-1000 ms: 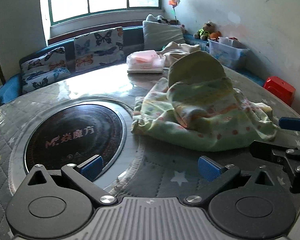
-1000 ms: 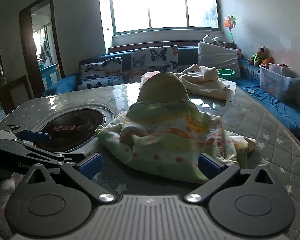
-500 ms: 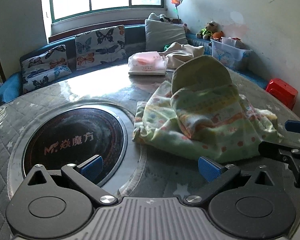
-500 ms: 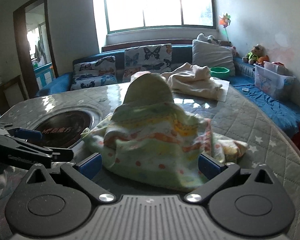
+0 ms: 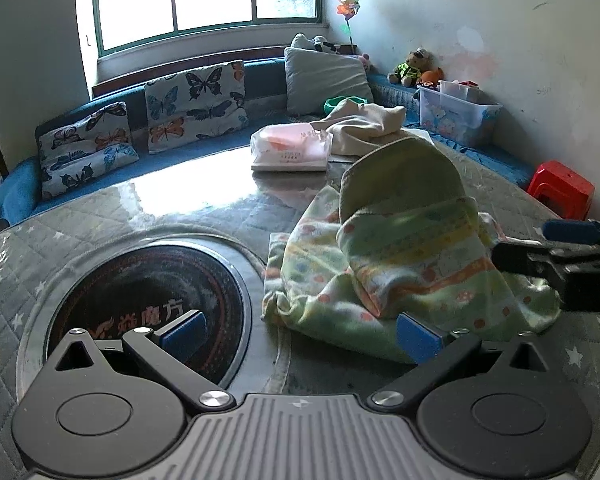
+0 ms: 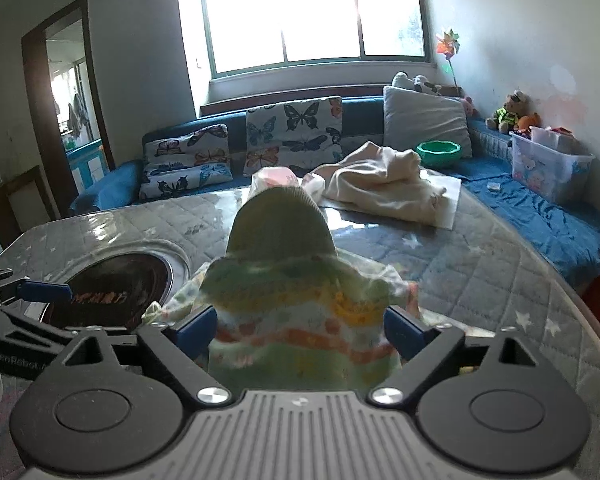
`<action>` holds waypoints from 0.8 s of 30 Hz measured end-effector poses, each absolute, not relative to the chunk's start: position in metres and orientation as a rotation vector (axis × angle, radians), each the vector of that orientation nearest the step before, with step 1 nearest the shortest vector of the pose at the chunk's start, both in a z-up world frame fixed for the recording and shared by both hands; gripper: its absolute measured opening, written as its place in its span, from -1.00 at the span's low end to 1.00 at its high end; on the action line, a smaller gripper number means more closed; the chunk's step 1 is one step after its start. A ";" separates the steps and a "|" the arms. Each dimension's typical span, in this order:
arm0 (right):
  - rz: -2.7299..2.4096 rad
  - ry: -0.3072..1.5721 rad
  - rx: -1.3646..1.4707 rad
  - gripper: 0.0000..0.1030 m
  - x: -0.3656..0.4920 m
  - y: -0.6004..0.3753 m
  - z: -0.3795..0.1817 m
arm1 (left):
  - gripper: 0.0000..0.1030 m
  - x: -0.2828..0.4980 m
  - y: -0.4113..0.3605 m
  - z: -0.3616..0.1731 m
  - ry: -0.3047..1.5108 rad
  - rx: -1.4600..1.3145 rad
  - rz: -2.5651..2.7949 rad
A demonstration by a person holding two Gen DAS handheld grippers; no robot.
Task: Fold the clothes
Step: 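Move both grippers toward the bunched striped shirt, then grasp the green corduroy cuff with the right gripper and lift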
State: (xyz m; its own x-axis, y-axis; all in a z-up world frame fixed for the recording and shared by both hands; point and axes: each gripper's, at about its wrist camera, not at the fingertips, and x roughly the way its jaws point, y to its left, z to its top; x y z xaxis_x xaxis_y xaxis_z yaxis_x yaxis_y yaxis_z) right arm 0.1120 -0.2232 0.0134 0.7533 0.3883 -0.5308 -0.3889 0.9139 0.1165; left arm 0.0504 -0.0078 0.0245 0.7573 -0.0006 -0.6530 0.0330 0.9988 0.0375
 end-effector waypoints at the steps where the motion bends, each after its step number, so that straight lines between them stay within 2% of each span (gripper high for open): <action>1: 0.425 0.576 -0.005 0.69 0.117 -0.222 0.014 | 0.98 0.053 -0.007 0.025 0.710 0.047 -0.018; 5: 0.445 0.580 -0.010 0.61 0.136 -0.217 0.017 | 0.98 0.059 -0.003 0.026 0.712 0.045 -0.019; 18: 0.467 0.634 -0.004 0.58 0.198 -0.200 -0.002 | 0.98 0.076 0.010 0.023 0.729 0.037 -0.006; 21: 0.489 0.640 -0.023 0.38 0.201 -0.196 -0.005 | 0.99 0.078 0.013 0.023 0.729 0.034 0.001; 24: 0.513 0.650 -0.041 0.08 0.201 -0.192 -0.005 | 0.99 0.080 0.018 0.022 0.734 0.023 0.011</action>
